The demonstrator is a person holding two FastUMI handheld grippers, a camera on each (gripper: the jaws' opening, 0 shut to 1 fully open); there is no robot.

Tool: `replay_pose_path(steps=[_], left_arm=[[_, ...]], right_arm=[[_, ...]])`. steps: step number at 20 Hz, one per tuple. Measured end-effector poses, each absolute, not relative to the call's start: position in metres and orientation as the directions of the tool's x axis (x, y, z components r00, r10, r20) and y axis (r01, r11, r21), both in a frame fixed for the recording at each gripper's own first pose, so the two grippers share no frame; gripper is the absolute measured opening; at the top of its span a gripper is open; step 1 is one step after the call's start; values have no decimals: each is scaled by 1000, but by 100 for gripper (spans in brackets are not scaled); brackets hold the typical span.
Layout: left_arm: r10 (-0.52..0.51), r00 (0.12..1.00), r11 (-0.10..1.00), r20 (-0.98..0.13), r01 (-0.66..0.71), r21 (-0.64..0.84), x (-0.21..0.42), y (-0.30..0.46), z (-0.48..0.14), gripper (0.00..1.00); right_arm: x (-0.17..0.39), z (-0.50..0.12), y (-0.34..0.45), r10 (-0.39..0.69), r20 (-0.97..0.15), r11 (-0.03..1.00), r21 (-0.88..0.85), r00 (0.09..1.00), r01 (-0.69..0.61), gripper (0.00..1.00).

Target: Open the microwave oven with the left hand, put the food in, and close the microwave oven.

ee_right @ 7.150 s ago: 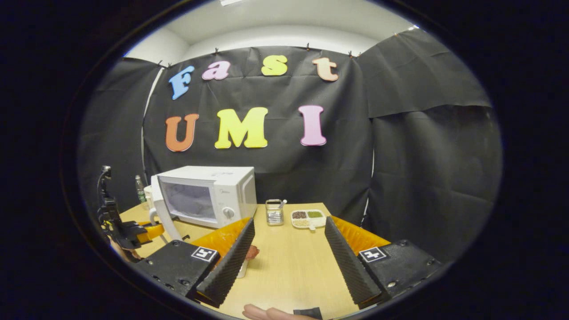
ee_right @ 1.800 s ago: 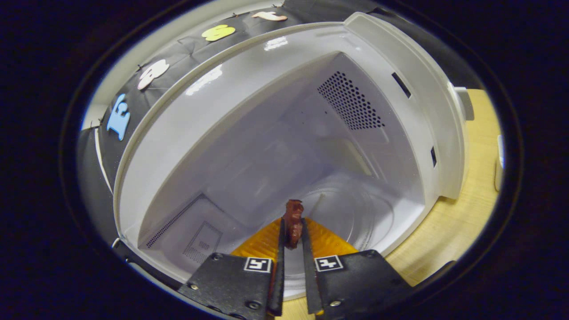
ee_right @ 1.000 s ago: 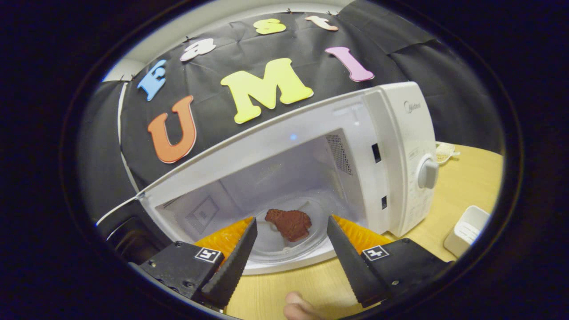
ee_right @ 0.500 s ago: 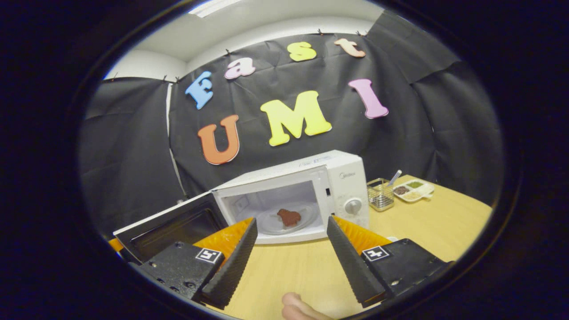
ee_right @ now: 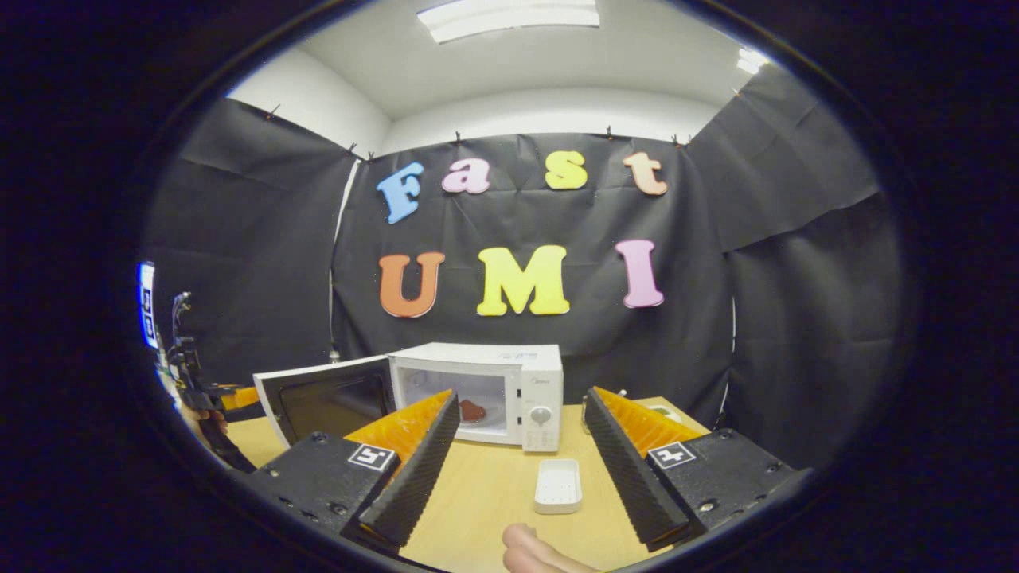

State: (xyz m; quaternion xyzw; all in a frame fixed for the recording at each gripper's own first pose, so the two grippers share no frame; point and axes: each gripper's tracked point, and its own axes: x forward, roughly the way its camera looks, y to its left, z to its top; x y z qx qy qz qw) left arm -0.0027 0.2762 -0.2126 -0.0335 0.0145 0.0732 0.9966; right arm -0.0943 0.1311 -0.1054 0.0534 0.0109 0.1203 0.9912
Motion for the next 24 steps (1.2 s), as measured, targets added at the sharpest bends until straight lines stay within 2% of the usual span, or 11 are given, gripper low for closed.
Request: replay_pose_path(steps=[1, 2, 4, 7, 8, 10, 11, 13, 14, 15, 24], left_arm=[[133, 990, 989, -44, -135, -60, 0, 274, -217, 30], [112, 992, 992, -53, -115, -58, 1, 269, -219, 23], [97, 993, 993, -63, -101, -53, 3, 266, -222, 0], [80, 994, 993, -78, -86, -79, 7, 263, -227, 0], [86, 993, 993, -79, -92, -79, 11, 264, -228, 12], [83, 992, 992, -96, -91, -83, 12, 264, -232, 0], [73, 992, 993, -103, -82, -89, 11, 261, -233, 0], [69, 992, 994, -107, -78, -80, 10, 255, -236, 0], [70, 991, 995, -112, -78, -69, 12, 254, -239, 12], [66, 991, 995, -115, -74, -64, 12, 251, -240, 0], [-32, 992, 998, -121, 25, -55, 13, 189, -240, 0]], right_arm=[[-100, -100, 127, 240, -3, 964, 114, 971, -238, 90], [-104, -100, 121, 237, -9, 966, 112, 971, -234, 100], [-108, -109, 112, 227, -44, 969, 110, 973, -221, 100], [-112, -115, 109, 238, -73, 965, 128, 968, -228, 100], [-112, -119, 106, 237, -85, 966, 130, 968, -225, 100], [-111, -119, 102, 231, -85, 966, 135, 969, -218, 90], [-110, -119, 100, 226, -85, 967, 138, 970, -213, 100], [-111, -122, 101, 230, -88, 966, 145, 969, -216, 100], [-111, -123, 101, 232, -89, 965, 148, 969, -217, 100], [-111, -123, 101, 233, -90, 964, 150, 968, -218, 100], [-109, -128, 91, 218, -96, 968, 146, 971, -203, 100]])
